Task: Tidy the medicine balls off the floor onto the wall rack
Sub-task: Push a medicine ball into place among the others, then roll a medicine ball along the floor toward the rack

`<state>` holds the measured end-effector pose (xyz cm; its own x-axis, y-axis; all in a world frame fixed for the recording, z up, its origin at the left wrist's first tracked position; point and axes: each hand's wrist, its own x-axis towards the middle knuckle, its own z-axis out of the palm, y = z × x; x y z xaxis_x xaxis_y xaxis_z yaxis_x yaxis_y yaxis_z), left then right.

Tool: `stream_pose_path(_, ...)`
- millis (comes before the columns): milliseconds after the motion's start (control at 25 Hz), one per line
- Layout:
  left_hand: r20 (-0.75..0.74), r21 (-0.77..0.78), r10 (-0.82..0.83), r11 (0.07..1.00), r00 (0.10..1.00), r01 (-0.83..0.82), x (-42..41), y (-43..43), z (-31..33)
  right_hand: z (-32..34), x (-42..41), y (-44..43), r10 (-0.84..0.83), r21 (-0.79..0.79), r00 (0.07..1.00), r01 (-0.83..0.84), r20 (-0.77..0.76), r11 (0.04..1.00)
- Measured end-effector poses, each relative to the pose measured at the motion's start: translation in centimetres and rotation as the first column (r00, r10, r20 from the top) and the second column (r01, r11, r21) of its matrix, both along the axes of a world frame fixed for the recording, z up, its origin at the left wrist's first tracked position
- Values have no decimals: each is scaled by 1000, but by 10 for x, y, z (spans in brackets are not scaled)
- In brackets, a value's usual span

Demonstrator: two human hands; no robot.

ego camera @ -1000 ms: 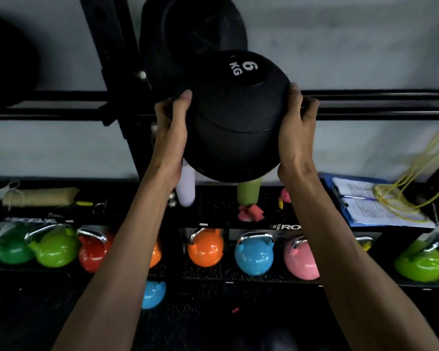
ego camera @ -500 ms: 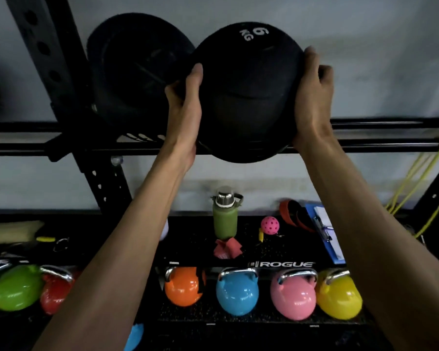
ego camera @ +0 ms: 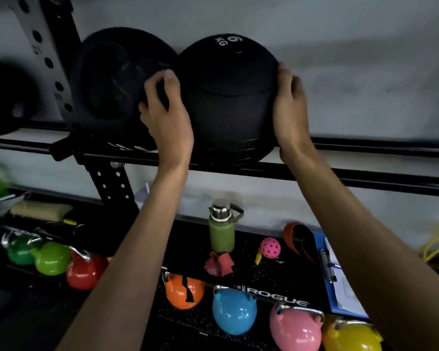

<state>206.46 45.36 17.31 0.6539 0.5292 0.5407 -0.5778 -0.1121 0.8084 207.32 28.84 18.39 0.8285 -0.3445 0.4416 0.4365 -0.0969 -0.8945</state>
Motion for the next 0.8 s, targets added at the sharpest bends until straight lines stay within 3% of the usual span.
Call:
stream_pose_path(80,165,55,31,998,986,-41,6,-3,-4,-1,4,-2,11,35,999,-12,37,999)
stream_pose_path(200,254,97,3,995,967,-28,19,-4,-7,-4,9,-5,19,61,998,-22,55,998)
stream_pose_path(360,162,187,-11,982,987,-20,38,-6,-1,-8,22,-11,5,45,998,-7,59,999)
stream_pose_path(520,5,316,-81,946,997,75,64,-8,7,-13,38,-19,-15,2,999,16,-39,1000)
stream_pose_path(800,5,248,-45,968,999,42,78,-14,-6,-24,56,-24,-44,-18,997,43,-58,999)
